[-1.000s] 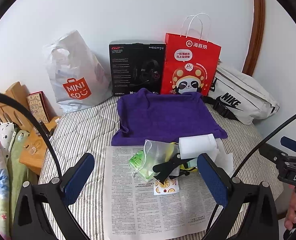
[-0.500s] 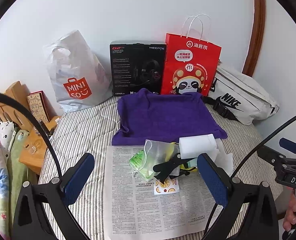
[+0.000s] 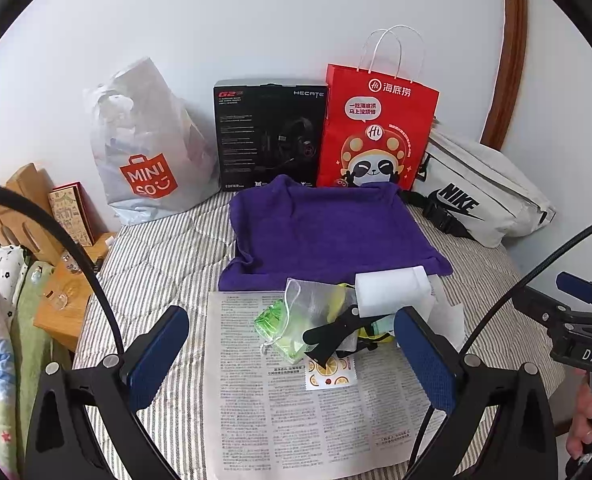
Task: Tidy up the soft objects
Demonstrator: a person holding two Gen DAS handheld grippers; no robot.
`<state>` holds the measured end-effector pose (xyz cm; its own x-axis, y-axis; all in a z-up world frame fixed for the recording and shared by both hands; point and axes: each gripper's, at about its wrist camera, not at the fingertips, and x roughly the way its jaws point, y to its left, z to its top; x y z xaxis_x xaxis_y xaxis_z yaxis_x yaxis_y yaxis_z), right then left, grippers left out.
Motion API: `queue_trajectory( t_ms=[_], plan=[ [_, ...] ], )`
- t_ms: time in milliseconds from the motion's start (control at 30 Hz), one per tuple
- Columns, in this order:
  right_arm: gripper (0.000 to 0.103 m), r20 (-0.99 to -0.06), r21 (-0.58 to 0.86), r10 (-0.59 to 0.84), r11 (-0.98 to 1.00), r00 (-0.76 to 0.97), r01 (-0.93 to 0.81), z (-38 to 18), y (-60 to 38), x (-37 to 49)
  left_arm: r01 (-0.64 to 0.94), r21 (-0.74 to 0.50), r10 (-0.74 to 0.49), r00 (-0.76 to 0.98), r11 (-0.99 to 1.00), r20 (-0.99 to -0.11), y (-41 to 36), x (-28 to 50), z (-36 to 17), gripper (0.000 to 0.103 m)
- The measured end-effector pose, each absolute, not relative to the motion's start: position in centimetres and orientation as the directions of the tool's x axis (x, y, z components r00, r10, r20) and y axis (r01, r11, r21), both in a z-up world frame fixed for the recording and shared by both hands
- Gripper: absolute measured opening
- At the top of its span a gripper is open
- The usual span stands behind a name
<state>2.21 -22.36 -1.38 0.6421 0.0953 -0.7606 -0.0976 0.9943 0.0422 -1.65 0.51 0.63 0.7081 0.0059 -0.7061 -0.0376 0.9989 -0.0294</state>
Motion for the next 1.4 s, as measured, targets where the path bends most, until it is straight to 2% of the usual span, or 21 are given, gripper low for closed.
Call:
queue_trajectory(
  t_ms=[367,567,833,1167,1233,1400],
  plan=[
    [0.103,-0.771,0.054,0.105,0.994,0.628,-0.1,-3.2,-23.0,3.4,-0.031,-0.049,-0.016,0.667,0.998,-0.745,2.0,0.7,-2.7,0.103],
    [0.103,-0.798,0.049,0.102,0.993,0.593,-0.106,-5.2,-23.1,4.5,-0.019,-0.007,0.007,0.638,1.0,-0.77,2.1,2.6,-6.1,0.103],
    [0.103,-0.839,0.033,0.083,0.994,0.537,-0.102,-8.4,-23.4,6.3,0.031,-0.012,-0.029,0.594,0.999,-0.804,1.6,6.2,-10.5,0.102],
    [0.103,-0.887,0.011,0.049,0.996,0.459,-0.085,-12.6,-24.6,7.9,0.082,-0.091,-0.121,0.548,0.992,-0.828,1.3,10.8,-15.2,0.102],
    [0.103,-0.896,0.011,0.044,0.997,0.442,-0.077,-13.4,-24.9,8.2,0.087,-0.115,-0.144,0.546,0.99,-0.826,1.4,11.3,-15.5,0.097],
    [0.103,-0.908,0.007,0.036,0.997,0.417,-0.07,-14.9,-25.0,8.9,0.109,-0.147,-0.183,0.541,0.983,-0.821,1.1,12.2,-16.6,0.055]
  ],
)
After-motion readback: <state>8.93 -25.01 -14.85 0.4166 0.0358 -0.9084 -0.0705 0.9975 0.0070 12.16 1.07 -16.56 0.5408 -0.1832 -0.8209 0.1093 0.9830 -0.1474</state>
